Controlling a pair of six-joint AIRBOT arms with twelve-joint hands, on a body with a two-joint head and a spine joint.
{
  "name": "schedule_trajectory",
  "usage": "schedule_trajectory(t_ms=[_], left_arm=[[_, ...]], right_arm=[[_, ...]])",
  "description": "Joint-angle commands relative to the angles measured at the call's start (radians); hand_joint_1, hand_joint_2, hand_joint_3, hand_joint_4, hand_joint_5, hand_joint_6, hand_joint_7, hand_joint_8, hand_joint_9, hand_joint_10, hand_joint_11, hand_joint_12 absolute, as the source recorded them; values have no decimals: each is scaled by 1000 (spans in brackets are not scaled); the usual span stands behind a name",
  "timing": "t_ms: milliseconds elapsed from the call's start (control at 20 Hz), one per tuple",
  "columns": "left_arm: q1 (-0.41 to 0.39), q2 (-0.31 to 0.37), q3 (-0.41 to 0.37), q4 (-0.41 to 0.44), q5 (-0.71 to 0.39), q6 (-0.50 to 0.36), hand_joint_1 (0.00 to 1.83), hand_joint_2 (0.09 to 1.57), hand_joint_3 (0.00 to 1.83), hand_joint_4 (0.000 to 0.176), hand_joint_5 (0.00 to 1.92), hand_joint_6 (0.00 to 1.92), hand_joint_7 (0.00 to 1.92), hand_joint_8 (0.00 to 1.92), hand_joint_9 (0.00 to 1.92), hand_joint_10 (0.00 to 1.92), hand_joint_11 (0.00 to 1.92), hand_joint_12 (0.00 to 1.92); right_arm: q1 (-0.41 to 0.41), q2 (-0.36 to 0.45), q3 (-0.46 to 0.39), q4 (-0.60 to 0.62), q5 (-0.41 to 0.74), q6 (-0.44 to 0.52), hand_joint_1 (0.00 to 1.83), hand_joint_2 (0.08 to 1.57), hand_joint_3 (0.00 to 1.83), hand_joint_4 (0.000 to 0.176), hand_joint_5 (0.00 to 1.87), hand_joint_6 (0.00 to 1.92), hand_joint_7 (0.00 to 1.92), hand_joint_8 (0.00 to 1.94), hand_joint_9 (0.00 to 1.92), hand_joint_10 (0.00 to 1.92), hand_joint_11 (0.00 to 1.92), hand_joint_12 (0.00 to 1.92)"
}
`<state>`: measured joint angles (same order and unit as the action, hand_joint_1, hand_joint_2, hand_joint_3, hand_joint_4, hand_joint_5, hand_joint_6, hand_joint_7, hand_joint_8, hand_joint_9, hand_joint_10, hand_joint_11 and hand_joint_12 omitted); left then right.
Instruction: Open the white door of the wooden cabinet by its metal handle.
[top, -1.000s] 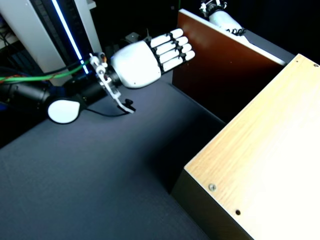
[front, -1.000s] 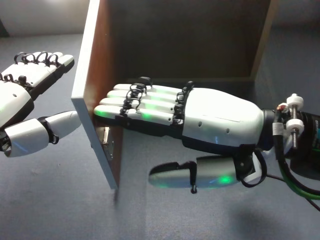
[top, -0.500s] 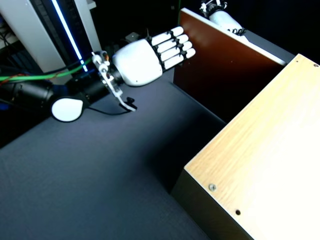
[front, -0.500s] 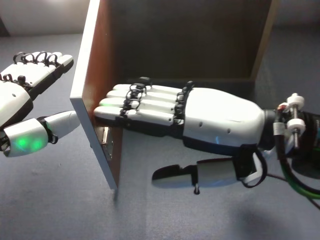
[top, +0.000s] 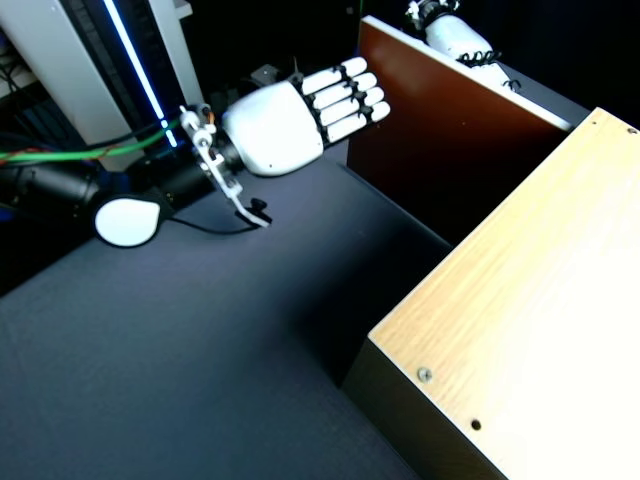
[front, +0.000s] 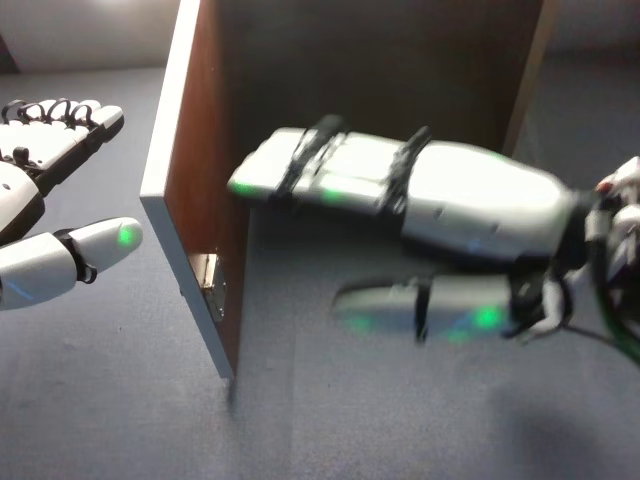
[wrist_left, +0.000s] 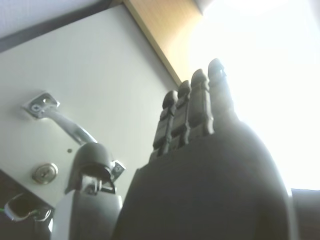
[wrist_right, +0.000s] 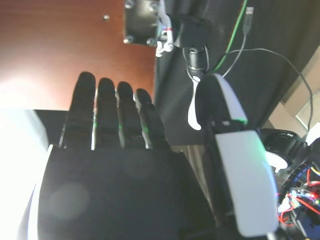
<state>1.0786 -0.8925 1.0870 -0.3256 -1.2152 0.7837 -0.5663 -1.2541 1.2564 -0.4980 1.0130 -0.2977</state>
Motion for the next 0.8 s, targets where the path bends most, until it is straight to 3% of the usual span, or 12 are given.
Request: schedule_trajectory(t_ms=[0, 50, 100, 150, 300, 550, 650, 750], left_arm=[[-1, 14, -1, -3, -148, -3, 0, 1271, 0, 0, 0, 0, 0, 0, 0, 0, 0, 0], [4, 20, -10, -3, -162, -3, 0, 1270, 0, 0, 0, 0, 0, 0, 0, 0, 0, 0], [9, 25, -19, -3, -180, -3, 0, 1270, 0, 0, 0, 0, 0, 0, 0, 0, 0, 0], [15, 30, -27, -2, -199, -3, 0, 1475, 26, 0, 92, 1, 53, 1, 45, 4, 74, 60], [25, 40, -43, -1, -248, -3, 0, 1506, 22, 0, 57, 9, 1, 0, 0, 0, 1, 1], [33, 52, -69, 22, -318, -12, 0, 1548, 33, 0, 63, 7, 0, 0, 0, 0, 0, 0], [34, 53, -76, 30, -345, -16, 0, 1499, 7, 0, 67, 7, 0, 0, 0, 0, 0, 0], [34, 53, -82, 35, -369, -19, 0, 1532, 21, 0, 80, 10, 22, 8, 0, 0, 0, 0]], right_arm=[[0, 16, -4, 65, 114, -13, 406, 1422, 5, 0, 41, 8, 0, 0, 0, 0, 0, 0], [-9, 41, -5, 108, 114, -42, 311, 1425, 7, 0, 7, 1, 0, 0, 0, 0, 0, 0], [-19, 67, -6, 141, 115, -59, 357, 1411, 0, 0, 1, 0, 0, 0, 0, 0, 0, 0], [-29, 91, -11, 168, 119, -72, 321, 1431, 6, 0, 0, 0, 0, 0, 0, 0, 0, 0], [-81, 160, -33, 266, 162, -116, 107, 1473, 14, 0, 0, 0, 0, 0, 0, 0, 0, 0], [-188, 284, -67, 409, 274, -130, 233, 1491, 1, 0, 26, 4, 0, 0, 0, 0, 0, 0], [-239, 314, -94, 468, 344, -146, 166, 1485, 0, 0, 33, 2, 5, 3, 0, 0, 0, 0], [-304, 342, -125, 532, 427, -155, 283, 1493, 0, 0, 47, 4, 16, 4, 0, 0, 0, 0]])
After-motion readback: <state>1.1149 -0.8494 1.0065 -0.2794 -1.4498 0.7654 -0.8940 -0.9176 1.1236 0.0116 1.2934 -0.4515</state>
